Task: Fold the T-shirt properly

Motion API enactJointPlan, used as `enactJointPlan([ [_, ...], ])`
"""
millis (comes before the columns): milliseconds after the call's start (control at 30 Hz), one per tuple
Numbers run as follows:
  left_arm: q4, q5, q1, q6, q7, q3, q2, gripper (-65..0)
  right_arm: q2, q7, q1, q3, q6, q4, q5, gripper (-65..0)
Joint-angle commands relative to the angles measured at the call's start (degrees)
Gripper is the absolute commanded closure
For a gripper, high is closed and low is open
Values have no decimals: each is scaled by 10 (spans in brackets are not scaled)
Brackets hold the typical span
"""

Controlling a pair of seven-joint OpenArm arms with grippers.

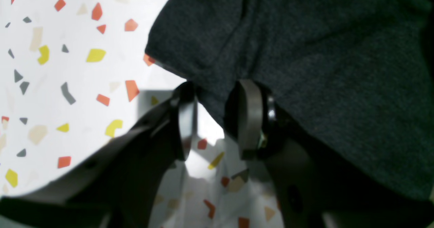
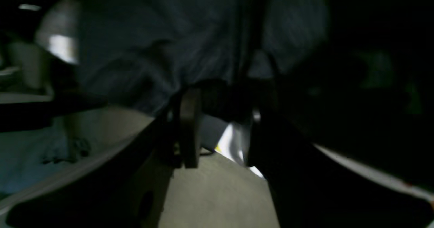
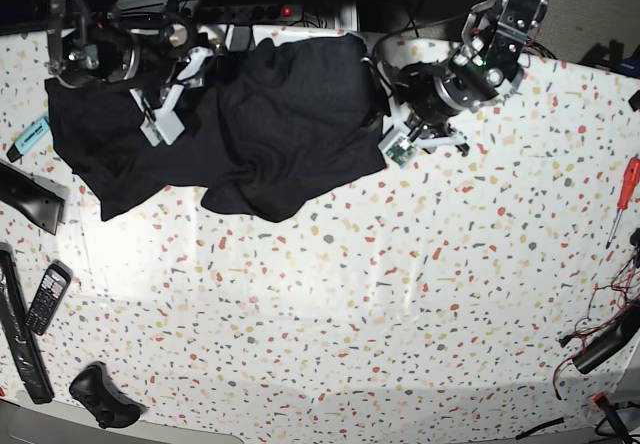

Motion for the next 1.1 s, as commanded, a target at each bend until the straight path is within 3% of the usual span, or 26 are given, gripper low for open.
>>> enactJointPlan([
  [0, 9, 6, -2, 2, 8, -1, -2, -200, 6, 5, 6, -5, 0, 8, 8, -179],
  [133, 9, 6, -2, 2, 8, -1, -2, -200, 6, 17, 14, -18, 1, 8, 9, -14],
  [167, 9, 6, -2, 2, 8, -1, -2, -200, 6, 20, 17, -17, 1, 8, 9, 0],
  [667, 9, 6, -2, 2, -3, -1, -2, -200, 7, 6, 41, 137, 26, 34, 3, 0],
  [867, 9, 6, -2, 2, -2, -1, -2, -200, 15, 7, 70, 147, 41, 34, -74, 0],
  [1067, 9, 6, -2, 2, 0, -1, -2, -200, 34, 7, 79, 147, 40, 34, -98, 0],
])
